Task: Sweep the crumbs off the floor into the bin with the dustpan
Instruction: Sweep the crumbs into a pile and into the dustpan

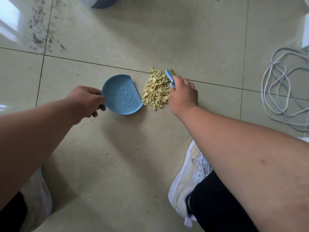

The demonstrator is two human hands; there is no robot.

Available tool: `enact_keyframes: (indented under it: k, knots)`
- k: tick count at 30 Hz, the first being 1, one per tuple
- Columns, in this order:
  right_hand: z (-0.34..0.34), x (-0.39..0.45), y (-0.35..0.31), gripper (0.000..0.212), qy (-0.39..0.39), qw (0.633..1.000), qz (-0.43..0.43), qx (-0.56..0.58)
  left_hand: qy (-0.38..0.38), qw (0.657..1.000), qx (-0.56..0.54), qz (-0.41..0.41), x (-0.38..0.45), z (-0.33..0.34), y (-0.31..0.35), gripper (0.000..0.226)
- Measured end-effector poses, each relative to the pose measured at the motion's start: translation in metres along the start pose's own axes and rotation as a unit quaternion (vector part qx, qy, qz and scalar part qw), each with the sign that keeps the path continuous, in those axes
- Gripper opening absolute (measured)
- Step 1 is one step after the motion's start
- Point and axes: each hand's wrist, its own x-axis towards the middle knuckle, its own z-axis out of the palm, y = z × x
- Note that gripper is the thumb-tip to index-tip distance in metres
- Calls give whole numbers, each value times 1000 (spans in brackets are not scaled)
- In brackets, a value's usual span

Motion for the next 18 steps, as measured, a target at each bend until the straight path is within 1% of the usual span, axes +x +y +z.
enact_keyframes:
  k: [2,5,7,9,11,13,15,18]
  knots:
    - [-3,-3,-6,35,-1,999,-11,31,1,1000,-28,-11,-6,1,-1,20]
    - [-21,0,3,33,17,997,2,81,-2,997,-73,-29,-14,0,-4,22]
    - [-36,3,19,32,43,996,25,72,-8,997,-73,-28,-17,-2,-6,24]
    - [-46,5,40,32,53,996,62,39,-11,998,-52,-21,-18,-3,-9,23]
    - [-49,2,56,32,38,994,101,15,-13,999,-32,-16,-18,-5,-13,22]
    - [-44,-4,63,33,9,992,122,12,-17,999,-32,-23,-17,-7,-16,22]
    - [-34,-10,58,32,-12,992,123,23,-22,998,-38,-34,-15,-10,-19,21]
    - [-15,-16,33,35,-21,993,111,35,-30,998,-30,-38,-11,-15,-24,21]
